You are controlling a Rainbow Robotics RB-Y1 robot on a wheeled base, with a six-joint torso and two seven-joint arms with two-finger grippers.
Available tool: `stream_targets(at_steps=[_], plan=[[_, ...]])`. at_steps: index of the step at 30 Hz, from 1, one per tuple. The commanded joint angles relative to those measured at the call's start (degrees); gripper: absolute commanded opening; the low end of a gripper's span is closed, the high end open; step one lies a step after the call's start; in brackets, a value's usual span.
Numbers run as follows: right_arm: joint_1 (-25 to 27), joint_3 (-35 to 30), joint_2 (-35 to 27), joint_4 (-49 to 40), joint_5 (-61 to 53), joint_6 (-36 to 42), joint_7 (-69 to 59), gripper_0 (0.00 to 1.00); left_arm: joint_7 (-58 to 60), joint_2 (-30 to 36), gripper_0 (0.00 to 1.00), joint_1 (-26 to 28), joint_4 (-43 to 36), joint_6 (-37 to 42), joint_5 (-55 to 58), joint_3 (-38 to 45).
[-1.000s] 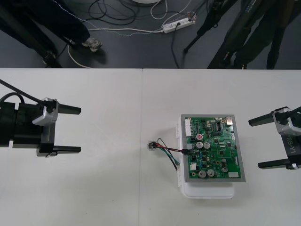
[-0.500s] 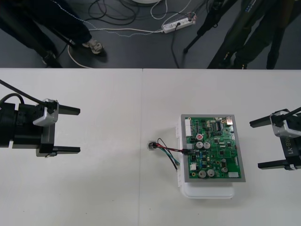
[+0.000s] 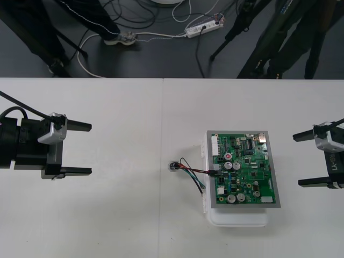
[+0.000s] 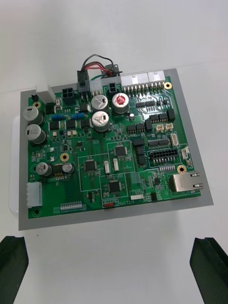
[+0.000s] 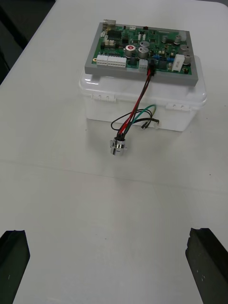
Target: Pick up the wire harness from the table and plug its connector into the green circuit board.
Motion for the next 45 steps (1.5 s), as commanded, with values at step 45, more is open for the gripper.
stream_targets(at_steps=[45], plan=[[-0.1,-2.2,0.7,6.2,-0.2,-0.2,10.6,1.00,-3.4,2.2,0.97,1.2,-1.9,-1.9,-0.3,1.5]])
